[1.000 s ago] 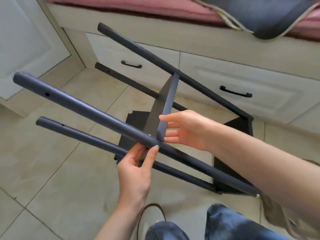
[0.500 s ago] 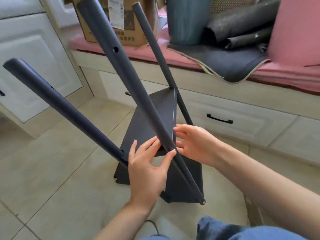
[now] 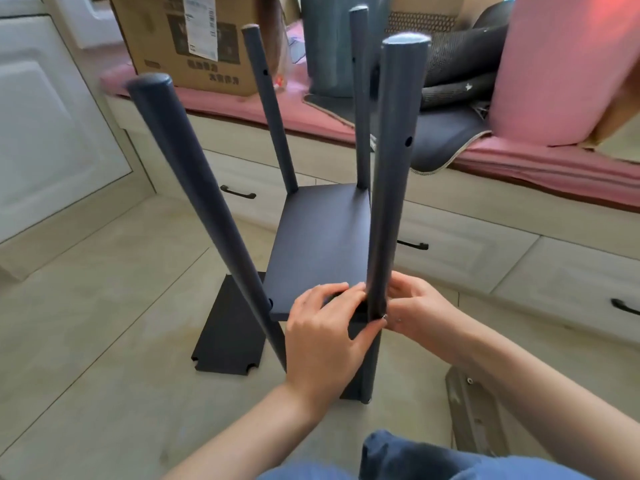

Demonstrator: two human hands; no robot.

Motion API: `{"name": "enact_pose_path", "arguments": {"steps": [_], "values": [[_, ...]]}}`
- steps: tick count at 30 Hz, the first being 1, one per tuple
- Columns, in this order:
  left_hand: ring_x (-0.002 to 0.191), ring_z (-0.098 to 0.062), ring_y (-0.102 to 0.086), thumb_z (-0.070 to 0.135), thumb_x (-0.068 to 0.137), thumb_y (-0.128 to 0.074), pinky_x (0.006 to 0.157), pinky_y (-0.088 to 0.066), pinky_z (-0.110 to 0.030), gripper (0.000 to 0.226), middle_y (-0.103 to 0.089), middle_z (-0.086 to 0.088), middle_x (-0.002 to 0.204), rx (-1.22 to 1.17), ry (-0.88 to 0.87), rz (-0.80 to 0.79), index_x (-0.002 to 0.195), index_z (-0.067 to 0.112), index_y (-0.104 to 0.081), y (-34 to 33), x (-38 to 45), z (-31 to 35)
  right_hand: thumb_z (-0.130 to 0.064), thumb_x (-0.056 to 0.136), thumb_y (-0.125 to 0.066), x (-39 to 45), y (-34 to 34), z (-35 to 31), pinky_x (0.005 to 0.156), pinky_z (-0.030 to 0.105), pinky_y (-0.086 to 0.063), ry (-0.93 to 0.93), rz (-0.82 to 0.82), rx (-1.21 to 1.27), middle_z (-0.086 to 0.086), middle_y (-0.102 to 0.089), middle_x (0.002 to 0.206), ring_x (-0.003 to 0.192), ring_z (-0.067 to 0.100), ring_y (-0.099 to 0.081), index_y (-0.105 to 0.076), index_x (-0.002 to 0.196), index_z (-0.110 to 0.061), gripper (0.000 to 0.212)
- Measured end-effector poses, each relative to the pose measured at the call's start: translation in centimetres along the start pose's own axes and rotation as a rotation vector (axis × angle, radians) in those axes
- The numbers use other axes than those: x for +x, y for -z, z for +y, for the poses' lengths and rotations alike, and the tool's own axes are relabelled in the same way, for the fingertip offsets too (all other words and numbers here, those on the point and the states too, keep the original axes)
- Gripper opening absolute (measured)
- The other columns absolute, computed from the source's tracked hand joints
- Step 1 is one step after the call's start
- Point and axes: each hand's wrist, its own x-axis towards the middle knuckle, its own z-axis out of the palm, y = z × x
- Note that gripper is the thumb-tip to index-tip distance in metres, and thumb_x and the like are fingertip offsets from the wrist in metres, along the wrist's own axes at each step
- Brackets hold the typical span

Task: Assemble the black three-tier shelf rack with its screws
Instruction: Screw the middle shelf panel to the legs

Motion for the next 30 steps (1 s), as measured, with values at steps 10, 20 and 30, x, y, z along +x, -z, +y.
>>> {"name": "enact_pose_path", "arguments": {"steps": [10,20,30], "values": [[0.1,-0.02,-0.073,0.03,0.072,-0.091,0.083,-0.059,-0.039,0.037,-0.078,0.006,0.096,-0.004,-0.055,-0.102,0.102,0.013,-0.08,0.5,0.3,0.0,-0.039,0.086,-0.074,-1.5,-1.7,-0.4,0.073,0.015,-0.053,0.118,0.162,-0.305,-0.015,-0.074,0.092,0.094,0.005,-0.071,-0.066,0.084,-0.043,0.009],[0.07,-0.01,-0.065,0.043,0.087,-0.077,0.066,-0.052,-0.039,0.022,-0.068,0.013,0.074,-0.121,0.31,0.174,0.078,0.025,-0.07,6.7,-2.6,-5.1,-0.023,0.094,-0.056,-1.2,-0.8,0.0,0.093,0.06,-0.049,0.034,0.265,-0.482,0.023,-0.06,0.11,0.105,0.041,-0.058,-0.054,0.115,-0.001,0.031],[0.105,0.007,-0.064,0.075,0.074,-0.06,0.09,-0.05,-0.021,0.061,-0.071,0.019,0.111,-0.423,0.674,-0.315,0.129,0.051,-0.054,5.1,0.2,-7.3,-0.012,0.095,-0.056,2.4,2.3,-1.6,0.086,0.034,-0.056,-0.051,0.186,-0.531,0.03,-0.05,0.126,0.112,0.043,-0.054,-0.045,0.124,0.003,0.035]]}}
